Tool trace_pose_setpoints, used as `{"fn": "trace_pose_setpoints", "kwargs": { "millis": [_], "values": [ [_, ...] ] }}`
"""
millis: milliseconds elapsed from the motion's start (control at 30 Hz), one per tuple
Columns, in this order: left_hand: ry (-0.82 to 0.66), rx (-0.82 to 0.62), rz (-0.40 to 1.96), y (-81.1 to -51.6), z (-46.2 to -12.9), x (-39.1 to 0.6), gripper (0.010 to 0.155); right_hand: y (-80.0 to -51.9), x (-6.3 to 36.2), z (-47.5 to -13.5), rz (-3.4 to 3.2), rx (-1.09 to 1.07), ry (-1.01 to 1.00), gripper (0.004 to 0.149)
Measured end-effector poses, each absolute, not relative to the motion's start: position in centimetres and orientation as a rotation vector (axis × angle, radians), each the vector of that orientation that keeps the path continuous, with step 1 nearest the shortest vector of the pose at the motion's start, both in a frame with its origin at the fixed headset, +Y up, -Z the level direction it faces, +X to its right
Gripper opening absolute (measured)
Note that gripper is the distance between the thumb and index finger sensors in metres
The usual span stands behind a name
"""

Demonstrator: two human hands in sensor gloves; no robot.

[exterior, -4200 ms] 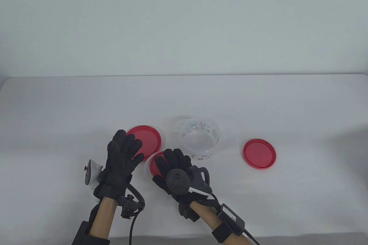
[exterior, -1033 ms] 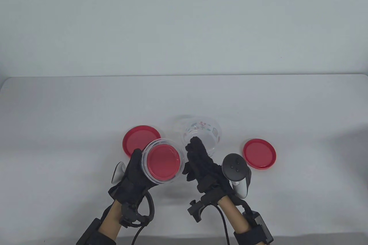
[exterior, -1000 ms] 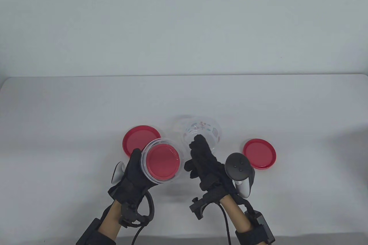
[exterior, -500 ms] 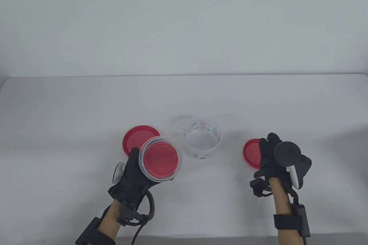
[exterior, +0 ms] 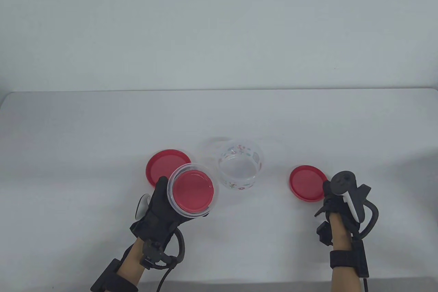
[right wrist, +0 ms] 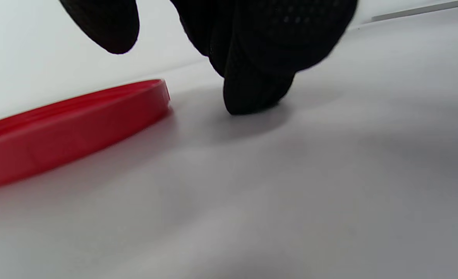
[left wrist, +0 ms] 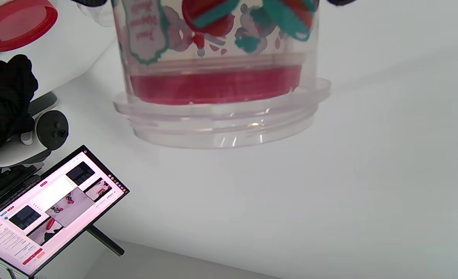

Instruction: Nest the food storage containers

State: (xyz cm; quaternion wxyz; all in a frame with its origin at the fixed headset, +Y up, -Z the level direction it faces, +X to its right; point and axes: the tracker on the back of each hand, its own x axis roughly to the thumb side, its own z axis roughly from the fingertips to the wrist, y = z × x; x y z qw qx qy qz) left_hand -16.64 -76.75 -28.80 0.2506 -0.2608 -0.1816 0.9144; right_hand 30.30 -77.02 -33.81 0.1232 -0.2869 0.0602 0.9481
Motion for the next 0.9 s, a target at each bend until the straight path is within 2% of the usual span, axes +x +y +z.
{"fn": "trace_pose_setpoints", "kwargs": {
  "millis": [367, 633, 767, 900],
  "values": [
    [-0.486, -0.713, 2.481, -76.9, -28.8, -16.7, 0.075, -77.5, 29.8, -34.3, 2.883, -0.821, 0.234, 0.047],
    [-0.483, -0.714, 2.479, -76.9, -28.8, -16.7, 0.075, -77.2, 29.0, -34.6, 2.888, -0.895, 0.345, 0.045],
    [-0.485, -0.712, 2.479, -77.0, -28.8, -16.7, 0.075, -77.3, 28.7, -34.7, 2.911, -0.885, 0.257, 0.036],
    [-0.489, -0.713, 2.478, -77.0, -28.8, -16.7, 0.075, -77.3, 29.3, -34.5, 2.874, -0.862, 0.200, 0.035]
  ]
}}
